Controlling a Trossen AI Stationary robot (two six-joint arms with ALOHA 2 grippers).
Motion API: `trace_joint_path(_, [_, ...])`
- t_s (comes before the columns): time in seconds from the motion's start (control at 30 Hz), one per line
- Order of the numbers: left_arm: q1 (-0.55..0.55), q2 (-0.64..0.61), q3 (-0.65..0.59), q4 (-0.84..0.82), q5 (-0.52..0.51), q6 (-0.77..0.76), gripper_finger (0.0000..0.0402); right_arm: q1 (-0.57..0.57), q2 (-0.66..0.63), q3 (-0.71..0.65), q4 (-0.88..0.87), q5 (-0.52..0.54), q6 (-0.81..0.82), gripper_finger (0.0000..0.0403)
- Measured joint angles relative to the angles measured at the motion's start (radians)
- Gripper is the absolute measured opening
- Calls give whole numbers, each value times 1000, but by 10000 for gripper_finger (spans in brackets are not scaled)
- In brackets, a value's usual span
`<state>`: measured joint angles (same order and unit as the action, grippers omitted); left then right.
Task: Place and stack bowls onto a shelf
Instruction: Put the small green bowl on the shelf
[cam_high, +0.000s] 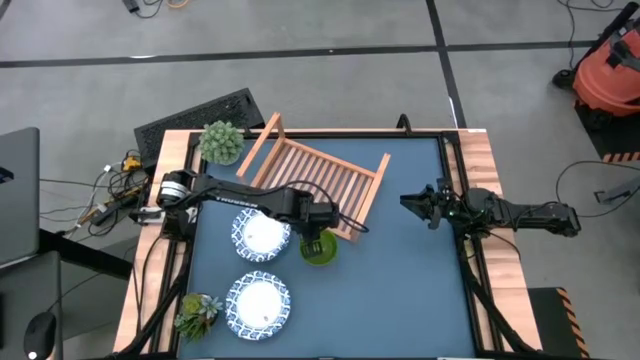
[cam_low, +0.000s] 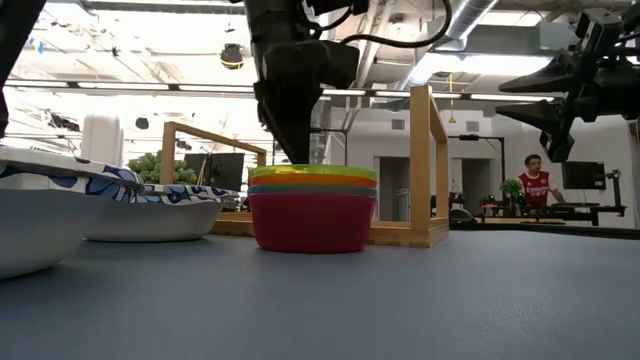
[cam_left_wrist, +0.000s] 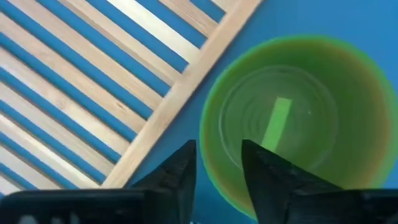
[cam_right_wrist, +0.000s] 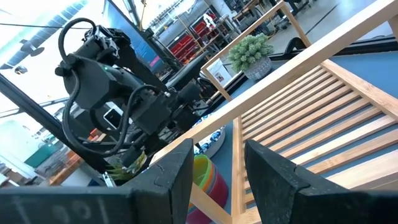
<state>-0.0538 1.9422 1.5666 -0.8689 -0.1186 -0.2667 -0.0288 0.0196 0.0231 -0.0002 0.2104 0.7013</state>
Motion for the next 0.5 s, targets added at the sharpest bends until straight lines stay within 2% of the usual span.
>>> trace_joint_path(0.1, [3,30,-1,-13,-1,-2,136,0,0,0,0,0,-3,171])
trace_joint_path(0.23, [3,60,0,-7,7,-3,138,-1,0,0,0,1,-4,171])
trace_joint_path(0.5, [3,53,6,-22,-10,-50,102,-1,8,0,0,2,-5,171])
